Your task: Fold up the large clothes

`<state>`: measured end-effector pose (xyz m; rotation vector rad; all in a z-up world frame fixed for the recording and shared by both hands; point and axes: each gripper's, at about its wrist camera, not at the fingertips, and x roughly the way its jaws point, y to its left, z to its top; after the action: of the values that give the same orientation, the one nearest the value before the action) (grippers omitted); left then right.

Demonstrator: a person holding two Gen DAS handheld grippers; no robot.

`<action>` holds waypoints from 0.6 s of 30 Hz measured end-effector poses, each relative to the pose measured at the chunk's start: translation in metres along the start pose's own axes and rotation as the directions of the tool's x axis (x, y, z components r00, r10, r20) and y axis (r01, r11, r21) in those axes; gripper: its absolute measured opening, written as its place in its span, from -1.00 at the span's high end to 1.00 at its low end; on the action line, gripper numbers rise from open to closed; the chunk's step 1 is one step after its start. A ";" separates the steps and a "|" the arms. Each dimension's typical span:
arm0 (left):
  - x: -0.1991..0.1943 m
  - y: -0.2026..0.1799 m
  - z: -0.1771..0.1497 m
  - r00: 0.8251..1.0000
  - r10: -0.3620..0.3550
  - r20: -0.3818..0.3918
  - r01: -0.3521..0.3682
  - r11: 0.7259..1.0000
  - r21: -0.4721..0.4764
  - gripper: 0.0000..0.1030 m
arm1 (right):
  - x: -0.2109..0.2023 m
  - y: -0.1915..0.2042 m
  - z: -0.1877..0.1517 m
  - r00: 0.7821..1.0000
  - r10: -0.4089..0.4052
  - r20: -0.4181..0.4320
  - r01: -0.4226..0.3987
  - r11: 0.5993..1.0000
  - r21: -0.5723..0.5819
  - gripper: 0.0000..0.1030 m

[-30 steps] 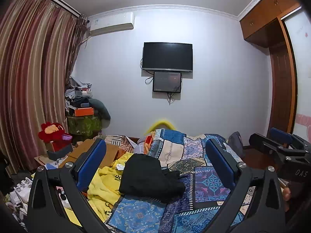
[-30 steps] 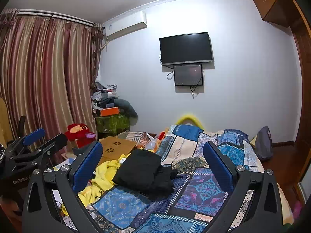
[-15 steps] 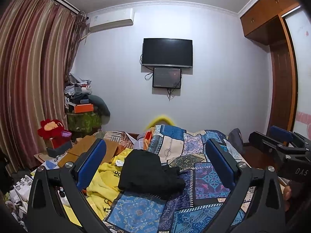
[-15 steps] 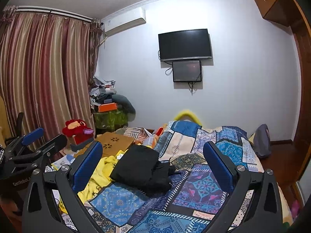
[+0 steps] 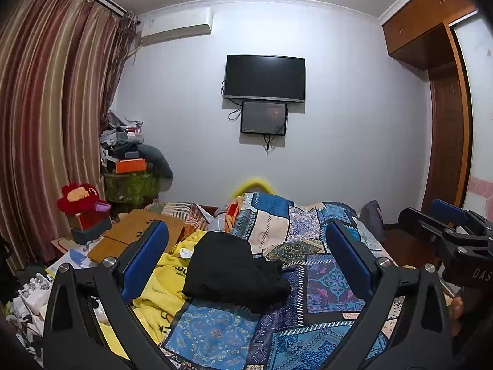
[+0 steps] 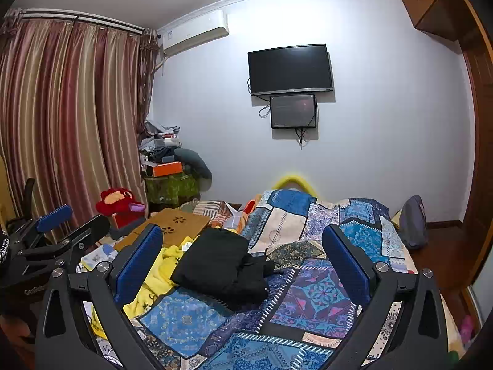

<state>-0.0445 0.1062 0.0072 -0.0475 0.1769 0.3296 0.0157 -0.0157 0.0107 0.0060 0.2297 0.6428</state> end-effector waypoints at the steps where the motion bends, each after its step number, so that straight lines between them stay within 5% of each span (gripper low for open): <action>1: 0.000 0.000 0.000 1.000 0.001 -0.001 -0.001 1.000 0.000 -0.99 | 0.000 0.000 0.000 1.000 0.000 -0.001 0.000 1.000 0.000 -0.99; 18: 0.001 -0.002 0.000 1.000 -0.026 -0.009 0.026 0.999 -0.019 -0.99 | 0.000 -0.002 0.000 1.000 -0.001 -0.003 0.001 1.000 0.016 -0.99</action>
<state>-0.0425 0.1052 0.0075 -0.0697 0.1827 0.3049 0.0172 -0.0176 0.0100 0.0207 0.2374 0.6396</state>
